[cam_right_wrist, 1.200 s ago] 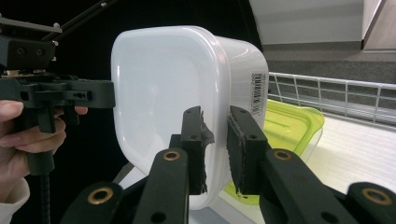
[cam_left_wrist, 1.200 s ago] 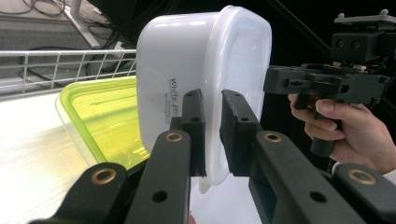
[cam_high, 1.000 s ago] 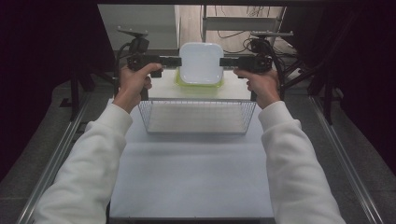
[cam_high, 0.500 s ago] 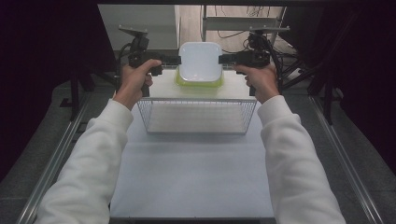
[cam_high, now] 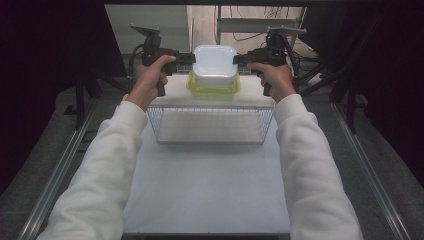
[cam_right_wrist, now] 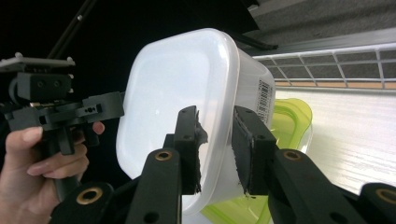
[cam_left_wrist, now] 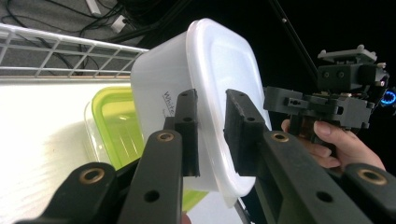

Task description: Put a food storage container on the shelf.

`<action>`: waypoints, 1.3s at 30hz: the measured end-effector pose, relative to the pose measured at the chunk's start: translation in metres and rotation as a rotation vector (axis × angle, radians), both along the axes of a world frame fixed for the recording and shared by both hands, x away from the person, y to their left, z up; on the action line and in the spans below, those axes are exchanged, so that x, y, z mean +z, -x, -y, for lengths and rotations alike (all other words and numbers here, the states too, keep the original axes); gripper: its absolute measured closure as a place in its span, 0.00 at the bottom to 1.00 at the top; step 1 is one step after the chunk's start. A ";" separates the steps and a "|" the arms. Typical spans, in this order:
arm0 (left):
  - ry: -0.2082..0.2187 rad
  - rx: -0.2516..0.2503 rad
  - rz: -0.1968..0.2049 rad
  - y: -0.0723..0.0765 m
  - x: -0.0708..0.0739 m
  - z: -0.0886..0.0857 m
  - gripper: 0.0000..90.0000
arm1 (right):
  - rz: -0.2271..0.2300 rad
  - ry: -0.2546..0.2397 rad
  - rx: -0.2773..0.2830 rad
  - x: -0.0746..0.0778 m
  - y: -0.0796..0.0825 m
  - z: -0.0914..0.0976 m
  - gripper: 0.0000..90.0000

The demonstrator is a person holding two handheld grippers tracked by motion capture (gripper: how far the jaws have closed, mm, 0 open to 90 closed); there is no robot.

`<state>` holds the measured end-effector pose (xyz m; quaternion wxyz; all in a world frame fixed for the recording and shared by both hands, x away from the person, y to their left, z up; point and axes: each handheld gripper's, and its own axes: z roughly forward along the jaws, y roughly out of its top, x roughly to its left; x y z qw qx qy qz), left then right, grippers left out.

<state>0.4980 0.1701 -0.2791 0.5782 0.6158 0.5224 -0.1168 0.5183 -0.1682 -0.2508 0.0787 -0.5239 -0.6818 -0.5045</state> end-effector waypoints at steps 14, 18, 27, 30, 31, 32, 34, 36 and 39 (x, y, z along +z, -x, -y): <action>0.013 0.023 -0.005 -0.006 -0.007 0.001 0.80 | -0.033 -0.036 -0.025 -0.007 -0.008 0.001 0.75; -0.008 0.030 0.062 -0.003 -0.005 0.001 0.63 | 0.020 -0.030 -0.014 -0.005 -0.004 -0.001 0.60; -0.050 0.082 0.186 0.021 0.006 -0.008 0.39 | 0.186 -0.003 0.018 0.011 0.015 0.012 0.43; -0.075 0.094 0.212 0.031 0.006 -0.012 0.36 | 0.237 0.004 0.034 0.009 0.025 0.017 0.38; -0.079 0.096 0.221 0.035 0.006 -0.013 0.35 | 0.250 0.013 0.040 0.008 0.029 0.019 0.37; -0.081 0.091 0.230 0.041 0.005 -0.015 0.35 | 0.262 0.018 0.045 0.007 0.033 0.021 0.36; -0.112 0.083 0.257 0.049 0.005 -0.016 0.34 | 0.279 0.021 0.051 0.005 0.041 0.024 0.35; -0.162 0.073 0.309 0.065 0.003 -0.018 0.34 | 0.304 0.024 0.072 0.003 0.053 0.027 0.33; -0.185 0.061 0.334 0.083 0.000 -0.021 0.34 | 0.346 0.039 0.089 -0.001 0.068 0.032 0.32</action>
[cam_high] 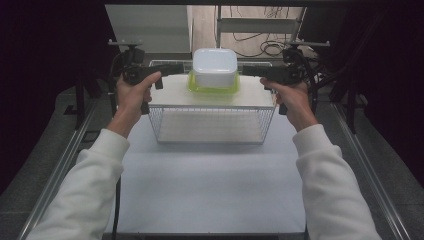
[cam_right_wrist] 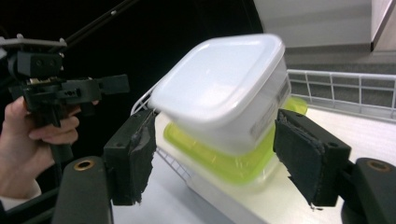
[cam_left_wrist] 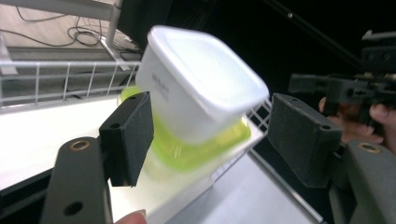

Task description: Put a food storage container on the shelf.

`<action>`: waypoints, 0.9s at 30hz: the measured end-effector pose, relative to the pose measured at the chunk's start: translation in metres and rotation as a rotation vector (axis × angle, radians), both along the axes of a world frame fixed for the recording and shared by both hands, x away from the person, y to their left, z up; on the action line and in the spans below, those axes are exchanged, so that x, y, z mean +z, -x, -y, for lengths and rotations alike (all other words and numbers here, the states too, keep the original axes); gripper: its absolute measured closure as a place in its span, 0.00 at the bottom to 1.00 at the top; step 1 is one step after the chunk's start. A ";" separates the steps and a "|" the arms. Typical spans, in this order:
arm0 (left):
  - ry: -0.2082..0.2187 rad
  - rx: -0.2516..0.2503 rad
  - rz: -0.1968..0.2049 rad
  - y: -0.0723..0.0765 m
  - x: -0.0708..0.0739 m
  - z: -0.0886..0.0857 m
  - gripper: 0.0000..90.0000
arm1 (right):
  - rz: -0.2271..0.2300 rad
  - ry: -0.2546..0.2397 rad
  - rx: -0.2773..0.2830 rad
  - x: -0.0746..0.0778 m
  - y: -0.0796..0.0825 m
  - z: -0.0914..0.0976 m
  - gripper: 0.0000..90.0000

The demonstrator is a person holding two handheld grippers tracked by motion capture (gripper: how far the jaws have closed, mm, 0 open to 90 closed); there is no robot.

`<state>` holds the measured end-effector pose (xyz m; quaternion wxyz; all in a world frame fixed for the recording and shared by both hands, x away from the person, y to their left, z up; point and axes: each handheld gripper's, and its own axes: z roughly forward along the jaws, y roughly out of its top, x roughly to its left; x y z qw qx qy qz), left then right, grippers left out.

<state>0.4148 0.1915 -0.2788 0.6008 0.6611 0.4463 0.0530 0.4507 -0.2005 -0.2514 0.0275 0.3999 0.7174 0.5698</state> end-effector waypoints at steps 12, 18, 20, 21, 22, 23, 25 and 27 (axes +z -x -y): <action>-0.095 -0.077 0.039 0.078 -0.041 -0.005 0.30 | 0.107 0.045 0.066 -0.040 0.070 0.027 0.29; -0.109 -0.073 0.020 0.111 -0.082 -0.009 0.29 | 0.108 0.098 0.071 -0.077 0.101 0.042 0.26; -0.118 -0.062 0.009 0.122 -0.096 -0.011 0.29 | 0.106 0.121 0.067 -0.090 0.110 0.047 0.26; -0.129 -0.060 0.007 0.126 -0.104 -0.012 0.29 | 0.097 0.124 0.066 -0.098 0.114 0.049 0.26; -0.137 -0.054 -0.006 0.131 -0.112 -0.012 0.29 | 0.087 0.122 0.069 -0.106 0.118 0.051 0.26; -0.152 -0.059 -0.023 0.135 -0.120 -0.012 0.28 | 0.072 0.121 0.068 -0.115 0.121 0.053 0.25; -0.171 -0.062 -0.058 0.142 -0.136 -0.012 0.28 | 0.038 0.126 0.071 -0.131 0.127 0.056 0.25; -0.188 -0.068 -0.090 0.146 -0.150 -0.013 0.27 | 0.009 0.128 0.070 -0.148 0.132 0.059 0.24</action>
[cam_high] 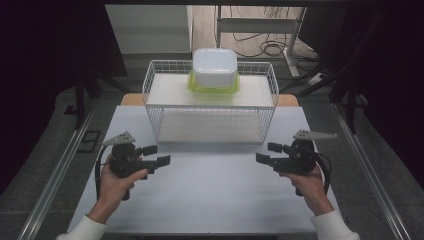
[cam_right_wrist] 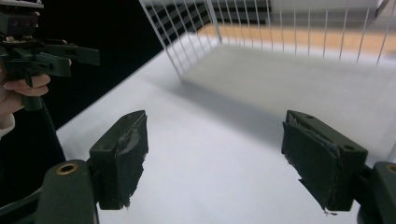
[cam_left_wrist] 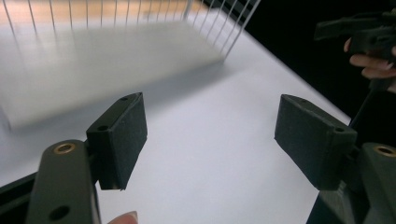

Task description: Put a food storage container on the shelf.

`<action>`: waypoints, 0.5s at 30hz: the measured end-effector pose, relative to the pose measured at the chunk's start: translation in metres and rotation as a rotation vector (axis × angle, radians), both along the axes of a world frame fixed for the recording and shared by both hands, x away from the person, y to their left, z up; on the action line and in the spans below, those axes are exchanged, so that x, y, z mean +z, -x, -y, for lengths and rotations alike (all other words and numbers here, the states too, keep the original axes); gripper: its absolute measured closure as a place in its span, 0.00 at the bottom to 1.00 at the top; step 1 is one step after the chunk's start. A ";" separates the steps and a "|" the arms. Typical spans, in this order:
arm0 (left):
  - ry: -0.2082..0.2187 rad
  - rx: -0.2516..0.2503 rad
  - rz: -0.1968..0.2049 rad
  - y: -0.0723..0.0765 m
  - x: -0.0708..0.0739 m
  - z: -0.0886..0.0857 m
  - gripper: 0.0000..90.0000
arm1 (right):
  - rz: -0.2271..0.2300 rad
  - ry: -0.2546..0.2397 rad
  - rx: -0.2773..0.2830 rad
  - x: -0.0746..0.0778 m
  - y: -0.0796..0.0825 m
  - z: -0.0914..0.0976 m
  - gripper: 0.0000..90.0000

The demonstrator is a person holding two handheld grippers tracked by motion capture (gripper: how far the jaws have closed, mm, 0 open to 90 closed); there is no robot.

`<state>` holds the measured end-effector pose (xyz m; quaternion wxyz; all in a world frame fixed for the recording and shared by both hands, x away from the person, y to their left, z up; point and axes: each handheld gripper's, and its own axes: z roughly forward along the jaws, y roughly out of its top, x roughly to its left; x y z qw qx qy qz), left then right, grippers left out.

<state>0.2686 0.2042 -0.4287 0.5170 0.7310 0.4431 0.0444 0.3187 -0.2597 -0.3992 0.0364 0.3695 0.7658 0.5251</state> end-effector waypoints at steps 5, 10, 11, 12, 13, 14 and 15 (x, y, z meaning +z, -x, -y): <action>-0.038 0.001 -0.065 0.006 -0.027 -0.001 0.26 | -0.061 0.050 -0.008 -0.035 0.006 0.003 0.23; -0.084 0.011 -0.089 0.007 -0.041 -0.001 0.26 | -0.092 0.098 -0.007 -0.054 0.008 0.004 0.22; -0.094 0.011 -0.093 0.007 -0.043 -0.001 0.26 | -0.095 0.101 -0.008 -0.056 0.009 0.004 0.22; -0.108 0.010 -0.091 0.007 -0.045 0.000 0.26 | -0.098 0.102 -0.012 -0.058 0.009 0.005 0.22; -0.112 0.012 -0.094 0.007 -0.046 0.001 0.26 | -0.100 0.100 -0.014 -0.059 0.009 0.005 0.22; -0.115 0.009 -0.095 0.007 -0.046 0.001 0.26 | -0.103 0.098 -0.018 -0.059 0.009 0.006 0.22; -0.117 0.009 -0.097 0.007 -0.047 0.001 0.26 | -0.102 0.097 -0.021 -0.060 0.009 0.007 0.22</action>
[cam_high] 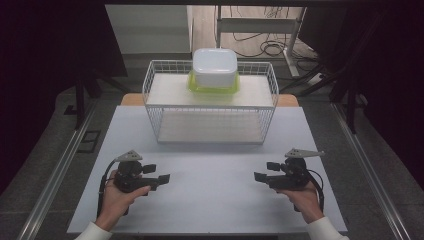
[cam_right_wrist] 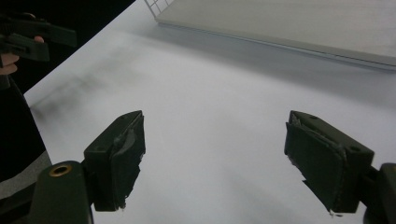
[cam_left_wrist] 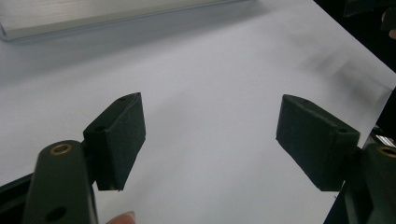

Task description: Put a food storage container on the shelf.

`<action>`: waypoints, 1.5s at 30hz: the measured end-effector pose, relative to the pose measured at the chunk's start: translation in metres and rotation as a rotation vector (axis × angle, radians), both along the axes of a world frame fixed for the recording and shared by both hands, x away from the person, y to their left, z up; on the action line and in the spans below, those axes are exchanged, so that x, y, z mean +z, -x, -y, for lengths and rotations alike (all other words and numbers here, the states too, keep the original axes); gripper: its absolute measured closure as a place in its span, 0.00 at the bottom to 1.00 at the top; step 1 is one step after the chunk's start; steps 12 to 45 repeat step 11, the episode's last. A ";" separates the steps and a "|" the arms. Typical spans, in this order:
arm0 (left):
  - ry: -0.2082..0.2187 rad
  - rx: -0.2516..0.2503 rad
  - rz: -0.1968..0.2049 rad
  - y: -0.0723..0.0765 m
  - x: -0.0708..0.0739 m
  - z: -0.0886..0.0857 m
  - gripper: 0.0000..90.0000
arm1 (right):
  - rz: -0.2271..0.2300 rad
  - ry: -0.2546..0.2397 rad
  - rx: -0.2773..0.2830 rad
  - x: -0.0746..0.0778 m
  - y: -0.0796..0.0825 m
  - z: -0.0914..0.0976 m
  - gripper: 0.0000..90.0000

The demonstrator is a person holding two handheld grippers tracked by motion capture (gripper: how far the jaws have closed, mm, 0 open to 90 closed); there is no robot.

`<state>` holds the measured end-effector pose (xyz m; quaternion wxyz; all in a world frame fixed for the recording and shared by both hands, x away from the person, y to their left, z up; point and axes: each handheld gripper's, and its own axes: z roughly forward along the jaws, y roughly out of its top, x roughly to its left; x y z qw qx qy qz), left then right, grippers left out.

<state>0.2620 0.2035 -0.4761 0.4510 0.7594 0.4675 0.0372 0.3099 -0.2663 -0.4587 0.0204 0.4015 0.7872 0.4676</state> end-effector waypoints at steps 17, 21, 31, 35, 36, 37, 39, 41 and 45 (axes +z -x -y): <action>-0.007 0.016 0.004 -0.002 -0.003 -0.002 0.26 | 0.007 0.000 -0.001 -0.003 0.000 0.000 0.18; -0.007 0.016 0.004 -0.002 -0.003 -0.002 0.26 | 0.007 0.000 -0.001 -0.003 0.000 0.000 0.18; -0.007 0.016 0.004 -0.002 -0.003 -0.002 0.26 | 0.007 0.000 -0.001 -0.003 0.000 0.000 0.18; -0.007 0.016 0.004 -0.002 -0.003 -0.002 0.26 | 0.007 0.000 -0.001 -0.003 0.000 0.000 0.18; -0.007 0.016 0.004 -0.002 -0.003 -0.002 0.26 | 0.007 0.000 -0.001 -0.003 0.000 0.000 0.18; -0.007 0.016 0.004 -0.002 -0.003 -0.002 0.26 | 0.007 0.000 -0.001 -0.003 0.000 0.000 0.18; -0.007 0.016 0.004 -0.002 -0.003 -0.002 0.26 | 0.007 0.000 -0.001 -0.003 0.000 0.000 0.18; -0.007 0.016 0.004 -0.002 -0.003 -0.002 0.26 | 0.007 0.000 -0.001 -0.003 0.000 0.000 0.18; -0.007 0.016 0.004 -0.002 -0.003 -0.002 0.26 | 0.007 0.000 -0.001 -0.003 0.000 0.000 0.18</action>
